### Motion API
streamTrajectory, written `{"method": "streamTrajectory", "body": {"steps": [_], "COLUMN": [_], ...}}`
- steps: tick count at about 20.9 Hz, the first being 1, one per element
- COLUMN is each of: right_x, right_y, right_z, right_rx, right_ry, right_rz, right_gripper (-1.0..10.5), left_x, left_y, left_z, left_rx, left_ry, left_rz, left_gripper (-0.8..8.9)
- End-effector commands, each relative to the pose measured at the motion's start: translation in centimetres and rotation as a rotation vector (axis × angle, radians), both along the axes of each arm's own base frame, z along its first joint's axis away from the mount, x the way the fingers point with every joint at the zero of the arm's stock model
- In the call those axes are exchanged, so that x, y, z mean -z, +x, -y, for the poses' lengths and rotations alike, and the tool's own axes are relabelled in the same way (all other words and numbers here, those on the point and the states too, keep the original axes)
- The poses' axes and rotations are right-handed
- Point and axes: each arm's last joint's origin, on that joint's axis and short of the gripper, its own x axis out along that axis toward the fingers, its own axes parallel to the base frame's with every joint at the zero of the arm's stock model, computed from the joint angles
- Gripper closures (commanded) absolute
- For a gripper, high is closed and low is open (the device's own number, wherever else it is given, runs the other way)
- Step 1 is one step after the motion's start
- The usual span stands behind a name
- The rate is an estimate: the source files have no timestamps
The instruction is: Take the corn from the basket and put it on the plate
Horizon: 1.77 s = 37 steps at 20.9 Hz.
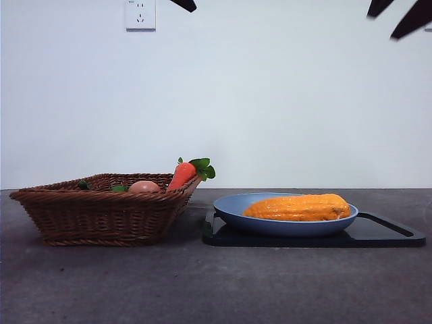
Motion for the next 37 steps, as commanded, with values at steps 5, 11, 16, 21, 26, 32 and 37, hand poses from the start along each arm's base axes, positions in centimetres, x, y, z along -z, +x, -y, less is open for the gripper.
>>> {"method": "streamTrajectory", "body": {"steps": [5, 11, 16, 21, 26, 32, 37], "right_x": [-0.5, -0.6, -0.7, -0.8, -0.8, -0.8, -0.8], "right_y": [-2.5, -2.5, -2.2, -2.2, -2.2, -2.2, -2.1], "right_z": [-0.6, -0.7, -0.8, -0.8, -0.8, -0.8, -0.8], "right_rx": [-0.081, -0.083, -0.08, -0.078, -0.079, -0.079, -0.078], "right_ry": [-0.121, -0.114, -0.106, -0.104, -0.102, -0.103, -0.102], "right_rz": [0.008, 0.014, 0.044, 0.052, 0.055, 0.055, 0.057], "right_gripper": [9.4, 9.4, 9.4, 9.4, 9.4, 9.4, 9.4], "left_x": [-0.2, -0.2, -0.5, -0.9, -1.6, -2.4, -4.3], "left_y": [-0.2, -0.2, 0.0, 0.2, 0.6, 1.1, 3.1], "left_z": [0.1, 0.1, 0.3, 0.5, 0.9, 0.9, -1.5], "left_rx": [0.033, 0.033, 0.032, 0.031, 0.03, 0.054, -0.037], "left_ry": [0.032, 0.03, 0.004, -0.042, -0.098, -0.121, -0.197], "left_rz": [0.01, 0.012, 0.038, 0.083, 0.14, 0.265, 0.426], "left_gripper": [8.08, 8.06, 8.06, 8.06, 8.06, 8.06, 8.06]}}
